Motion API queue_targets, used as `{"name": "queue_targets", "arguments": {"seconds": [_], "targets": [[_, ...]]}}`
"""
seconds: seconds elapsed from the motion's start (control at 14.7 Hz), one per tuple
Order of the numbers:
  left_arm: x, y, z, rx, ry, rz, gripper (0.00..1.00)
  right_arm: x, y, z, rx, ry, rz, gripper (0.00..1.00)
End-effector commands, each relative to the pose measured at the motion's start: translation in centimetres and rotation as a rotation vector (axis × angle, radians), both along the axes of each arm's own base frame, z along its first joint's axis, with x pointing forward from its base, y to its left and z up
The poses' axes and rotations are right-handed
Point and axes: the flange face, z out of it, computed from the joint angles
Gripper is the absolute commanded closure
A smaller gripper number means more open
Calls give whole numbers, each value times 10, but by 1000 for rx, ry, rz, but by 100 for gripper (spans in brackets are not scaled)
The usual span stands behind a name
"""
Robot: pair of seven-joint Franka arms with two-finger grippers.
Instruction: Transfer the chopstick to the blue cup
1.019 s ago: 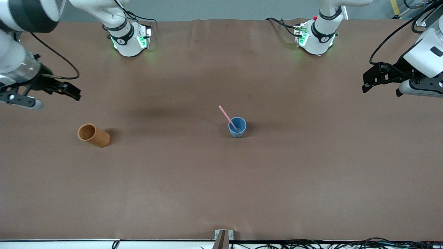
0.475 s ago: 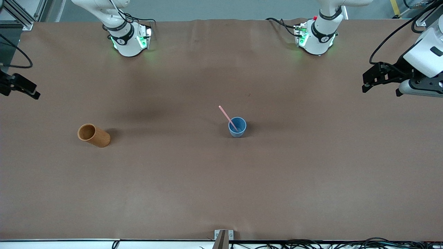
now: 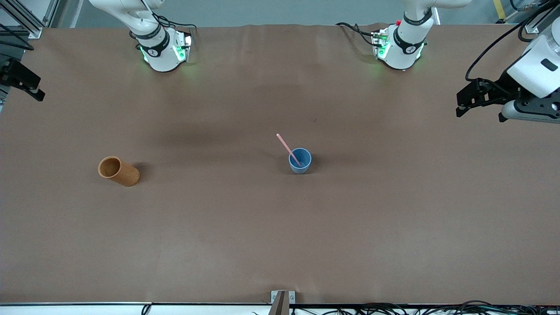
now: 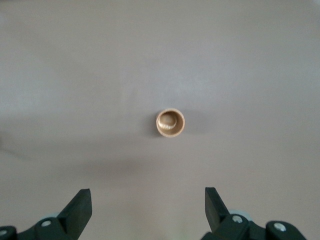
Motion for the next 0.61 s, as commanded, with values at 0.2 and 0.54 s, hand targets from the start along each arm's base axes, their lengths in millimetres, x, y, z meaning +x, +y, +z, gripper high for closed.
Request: {"name": "queue_targets", "arguments": {"seconds": [0.2,0.54], "targets": [[5,5,-1,0,3,8,0,15,-12,-12,9,20,-26,0],[2,9,4,8,-4,7,0,17,-17,-17,80,35,-35,0]]}}
